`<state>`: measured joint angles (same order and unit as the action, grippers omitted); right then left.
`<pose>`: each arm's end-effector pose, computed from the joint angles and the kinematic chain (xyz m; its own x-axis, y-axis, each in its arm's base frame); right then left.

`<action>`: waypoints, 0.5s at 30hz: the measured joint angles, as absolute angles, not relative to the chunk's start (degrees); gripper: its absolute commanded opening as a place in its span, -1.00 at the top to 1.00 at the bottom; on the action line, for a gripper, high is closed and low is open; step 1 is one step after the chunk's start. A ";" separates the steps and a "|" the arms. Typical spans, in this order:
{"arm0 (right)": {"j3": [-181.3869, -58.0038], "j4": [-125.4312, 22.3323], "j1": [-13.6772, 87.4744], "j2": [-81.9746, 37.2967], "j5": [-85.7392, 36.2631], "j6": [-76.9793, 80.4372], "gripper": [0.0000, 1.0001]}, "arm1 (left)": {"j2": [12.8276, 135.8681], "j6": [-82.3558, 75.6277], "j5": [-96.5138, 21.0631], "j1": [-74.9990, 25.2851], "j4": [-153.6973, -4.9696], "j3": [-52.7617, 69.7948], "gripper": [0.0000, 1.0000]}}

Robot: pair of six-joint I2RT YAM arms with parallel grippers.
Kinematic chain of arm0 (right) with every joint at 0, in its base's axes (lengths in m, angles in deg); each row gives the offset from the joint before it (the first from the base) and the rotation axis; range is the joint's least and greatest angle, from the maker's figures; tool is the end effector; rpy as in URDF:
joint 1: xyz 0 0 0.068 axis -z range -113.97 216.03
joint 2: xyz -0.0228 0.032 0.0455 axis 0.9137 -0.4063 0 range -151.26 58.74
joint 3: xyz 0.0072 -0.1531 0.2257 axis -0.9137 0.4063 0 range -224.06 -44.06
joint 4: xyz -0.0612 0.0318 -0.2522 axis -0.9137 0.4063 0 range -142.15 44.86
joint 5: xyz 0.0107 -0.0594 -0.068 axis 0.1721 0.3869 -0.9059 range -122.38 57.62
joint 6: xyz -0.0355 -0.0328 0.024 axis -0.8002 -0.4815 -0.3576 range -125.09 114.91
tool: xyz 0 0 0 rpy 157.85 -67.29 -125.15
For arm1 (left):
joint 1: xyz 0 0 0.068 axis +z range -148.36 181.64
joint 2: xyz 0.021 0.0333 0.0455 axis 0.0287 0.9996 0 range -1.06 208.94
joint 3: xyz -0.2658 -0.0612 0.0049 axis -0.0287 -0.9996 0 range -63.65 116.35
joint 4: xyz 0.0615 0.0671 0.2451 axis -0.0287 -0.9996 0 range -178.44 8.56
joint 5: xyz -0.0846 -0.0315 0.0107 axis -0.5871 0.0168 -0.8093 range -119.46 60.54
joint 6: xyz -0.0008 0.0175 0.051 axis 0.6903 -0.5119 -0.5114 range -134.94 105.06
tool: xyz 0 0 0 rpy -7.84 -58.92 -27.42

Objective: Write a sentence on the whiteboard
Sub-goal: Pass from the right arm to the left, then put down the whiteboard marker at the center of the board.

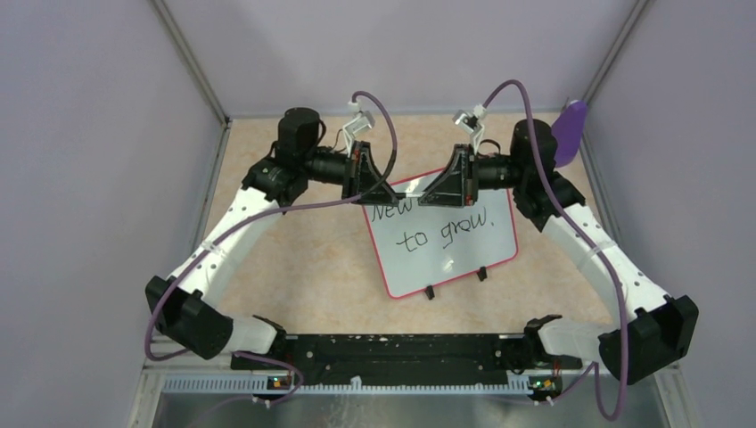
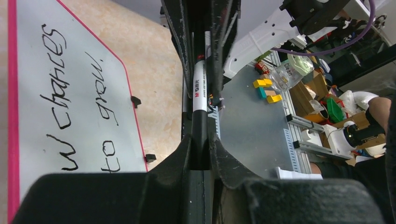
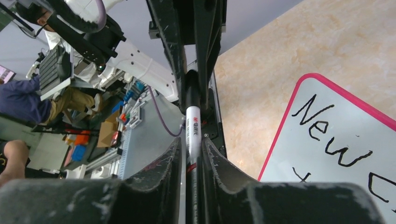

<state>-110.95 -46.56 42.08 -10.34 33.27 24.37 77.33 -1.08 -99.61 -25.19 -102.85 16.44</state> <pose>0.2251 0.1355 0.3986 -0.5956 -0.0427 -0.8021 -0.8032 0.0362 0.5945 0.2446 -0.1612 0.4102 -0.5182 0.1711 -0.8380 0.8438 -0.0575 -0.5335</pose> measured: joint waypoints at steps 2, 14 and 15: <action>-110.95 -46.04 42.47 -10.45 33.25 24.17 0.09 | 77.16 -1.12 -99.57 -24.01 -102.26 16.25 1.00; -115.13 -43.50 51.85 -10.01 32.66 23.58 -0.50 | 70.36 1.68 -100.36 2.46 -99.96 10.28 1.00; -115.13 -42.52 52.29 -9.75 32.57 22.95 -0.52 | 70.32 1.48 -100.01 5.11 -100.31 9.78 1.00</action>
